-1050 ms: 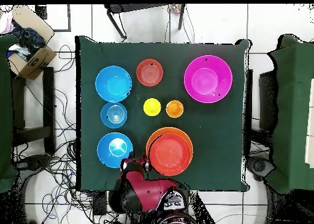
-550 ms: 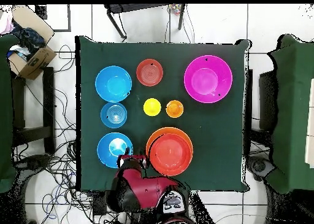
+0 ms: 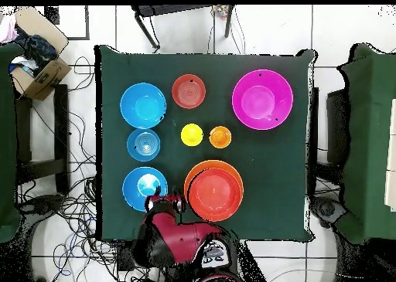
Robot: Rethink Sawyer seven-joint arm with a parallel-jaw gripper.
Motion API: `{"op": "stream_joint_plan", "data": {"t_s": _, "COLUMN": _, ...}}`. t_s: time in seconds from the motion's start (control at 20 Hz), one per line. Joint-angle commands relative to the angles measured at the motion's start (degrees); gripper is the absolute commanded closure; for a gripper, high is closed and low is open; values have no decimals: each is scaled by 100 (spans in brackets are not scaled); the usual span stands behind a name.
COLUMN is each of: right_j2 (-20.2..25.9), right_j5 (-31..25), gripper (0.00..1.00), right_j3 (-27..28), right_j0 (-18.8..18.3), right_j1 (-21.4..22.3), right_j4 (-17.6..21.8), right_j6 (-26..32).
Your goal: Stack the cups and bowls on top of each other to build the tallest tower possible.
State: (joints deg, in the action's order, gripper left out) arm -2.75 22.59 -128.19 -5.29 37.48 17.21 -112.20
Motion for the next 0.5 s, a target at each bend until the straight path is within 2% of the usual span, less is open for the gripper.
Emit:
{"op": "stream_joint_plan", "data": {"t_s": 0.05, "right_j2": 302, "right_j5": 156, "gripper": 0, "right_j3": 318, "right_j0": 181, "right_j1": -582, "right_j4": -211, "right_j6": -961}}
{"op": "stream_joint_plan", "data": {"t_s": 0.5, "right_j2": 212, "right_j5": 341, "gripper": 0, "right_j3": 391, "right_j0": 291, "right_j1": -753, "right_j4": -257, "right_j6": -986}}
